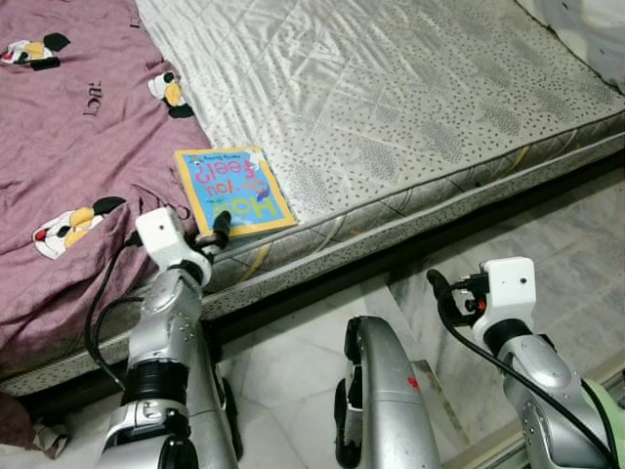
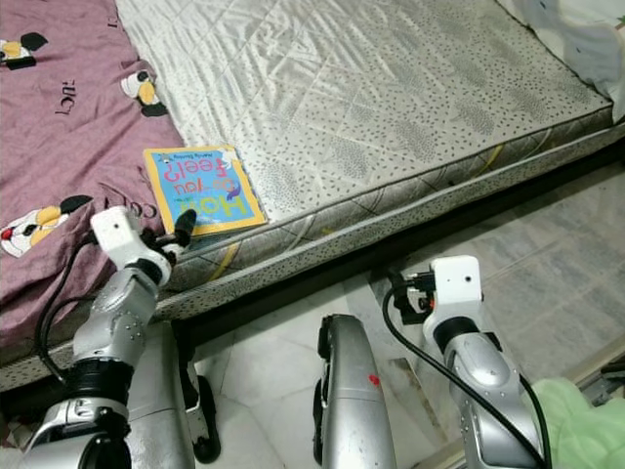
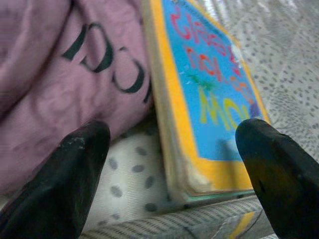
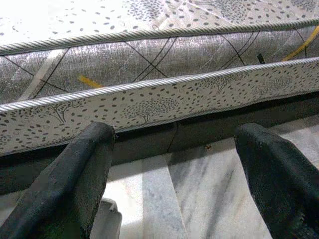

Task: Clean up the room

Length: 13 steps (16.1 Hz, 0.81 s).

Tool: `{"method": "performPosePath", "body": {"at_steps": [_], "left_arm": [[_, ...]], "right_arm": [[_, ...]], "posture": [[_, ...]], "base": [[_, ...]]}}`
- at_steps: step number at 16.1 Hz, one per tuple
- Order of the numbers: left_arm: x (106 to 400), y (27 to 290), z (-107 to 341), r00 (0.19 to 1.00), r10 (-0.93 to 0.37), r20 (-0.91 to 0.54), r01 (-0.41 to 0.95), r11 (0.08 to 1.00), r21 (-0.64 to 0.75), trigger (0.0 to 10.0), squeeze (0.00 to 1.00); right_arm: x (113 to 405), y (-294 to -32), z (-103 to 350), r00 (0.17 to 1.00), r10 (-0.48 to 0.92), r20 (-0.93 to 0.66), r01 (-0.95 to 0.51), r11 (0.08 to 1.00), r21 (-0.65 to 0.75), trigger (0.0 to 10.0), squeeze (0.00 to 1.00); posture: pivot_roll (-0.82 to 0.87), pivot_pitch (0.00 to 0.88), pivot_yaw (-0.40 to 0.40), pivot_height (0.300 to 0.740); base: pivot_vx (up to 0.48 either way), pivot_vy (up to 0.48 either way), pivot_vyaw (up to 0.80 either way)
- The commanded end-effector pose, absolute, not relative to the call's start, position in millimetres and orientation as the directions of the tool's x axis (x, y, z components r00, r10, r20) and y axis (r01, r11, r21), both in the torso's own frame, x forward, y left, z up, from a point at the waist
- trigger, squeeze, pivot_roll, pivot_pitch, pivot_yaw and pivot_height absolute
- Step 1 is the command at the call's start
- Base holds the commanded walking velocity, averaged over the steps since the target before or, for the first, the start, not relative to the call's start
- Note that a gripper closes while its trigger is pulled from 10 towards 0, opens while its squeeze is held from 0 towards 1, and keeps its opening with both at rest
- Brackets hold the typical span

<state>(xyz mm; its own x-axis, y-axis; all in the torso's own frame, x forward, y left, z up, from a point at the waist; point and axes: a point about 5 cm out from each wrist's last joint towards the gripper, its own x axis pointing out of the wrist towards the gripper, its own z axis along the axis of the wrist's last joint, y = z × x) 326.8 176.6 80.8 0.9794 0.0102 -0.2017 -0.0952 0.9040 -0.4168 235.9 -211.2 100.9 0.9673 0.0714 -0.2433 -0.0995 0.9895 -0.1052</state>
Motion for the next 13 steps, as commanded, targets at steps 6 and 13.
{"method": "performPosePath", "body": {"at_steps": [6, 13], "left_arm": [[339.2, 179.0, 74.8, 0.965, -0.062, -0.256, -0.058, 0.897, -0.438, 10.0, 0.00], [351.5, 170.7, 79.4, 0.954, -0.168, -0.247, 0.000, 0.826, -0.564, 0.0, 0.00]], "right_arm": [[235.7, -213.5, 105.1, 0.967, 0.076, -0.244, -0.108, 0.987, -0.121, 10.0, 0.00], [240.9, -213.8, 106.6, 0.971, 0.072, -0.228, -0.104, 0.986, -0.134, 10.0, 0.00]], "posture": [[-0.24, 0.262, -0.069, 0.567], [-0.25, 0.233, -0.069, 0.562]], "base": [[0.000, 0.000, 0.00], [0.000, 0.000, 0.00]]}}
